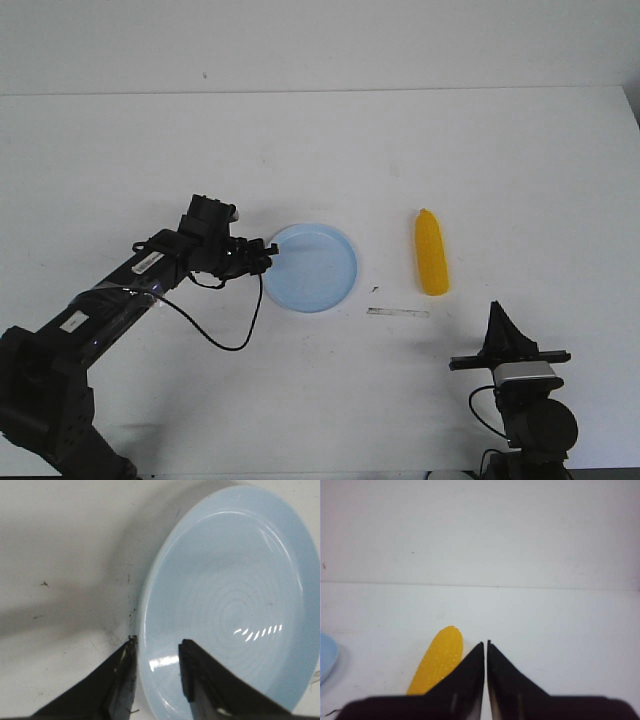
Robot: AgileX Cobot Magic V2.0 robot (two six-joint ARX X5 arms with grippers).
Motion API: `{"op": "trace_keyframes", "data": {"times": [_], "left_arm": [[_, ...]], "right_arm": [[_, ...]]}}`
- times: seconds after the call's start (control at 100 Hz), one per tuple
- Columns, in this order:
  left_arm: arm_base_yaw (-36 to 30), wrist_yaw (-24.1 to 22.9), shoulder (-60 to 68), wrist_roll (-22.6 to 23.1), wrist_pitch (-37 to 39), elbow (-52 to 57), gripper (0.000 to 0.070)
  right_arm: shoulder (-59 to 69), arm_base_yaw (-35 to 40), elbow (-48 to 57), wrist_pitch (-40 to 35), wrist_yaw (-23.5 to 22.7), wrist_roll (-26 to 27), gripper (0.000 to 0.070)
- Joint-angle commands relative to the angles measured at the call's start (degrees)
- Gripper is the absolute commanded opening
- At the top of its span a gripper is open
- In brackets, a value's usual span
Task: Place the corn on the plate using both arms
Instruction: 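Push the blue plate with the left gripper toward the corn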
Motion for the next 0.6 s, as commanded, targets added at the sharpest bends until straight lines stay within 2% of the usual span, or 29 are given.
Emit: {"op": "trace_keyframes", "data": {"times": [0.0, 0.24, 0.46, 0.59], "left_arm": [[-0.2, 0.5, 0.8, 0.7, 0.1, 0.9, 0.0218], [-0.1, 0.4, -1.8, 0.9, 0.0, 0.9, 0.0217], [1.6, 0.2, -8.2, 5.5, 1.1, 0.9, 0.0205], [2.8, 0.2, -12.7, 8.4, 6.1, -1.0, 0.0204]], "right_arm": [[0.0, 0.1, -0.1, 0.6, 0.0, -0.1, 0.001], [0.0, 0.1, -0.1, 0.6, 0.0, -0.1, 0.001], [0.0, 0.1, -0.1, 0.6, 0.0, -0.1, 0.001], [0.0, 0.1, -0.1, 0.6, 0.0, -0.1, 0.001]]}}
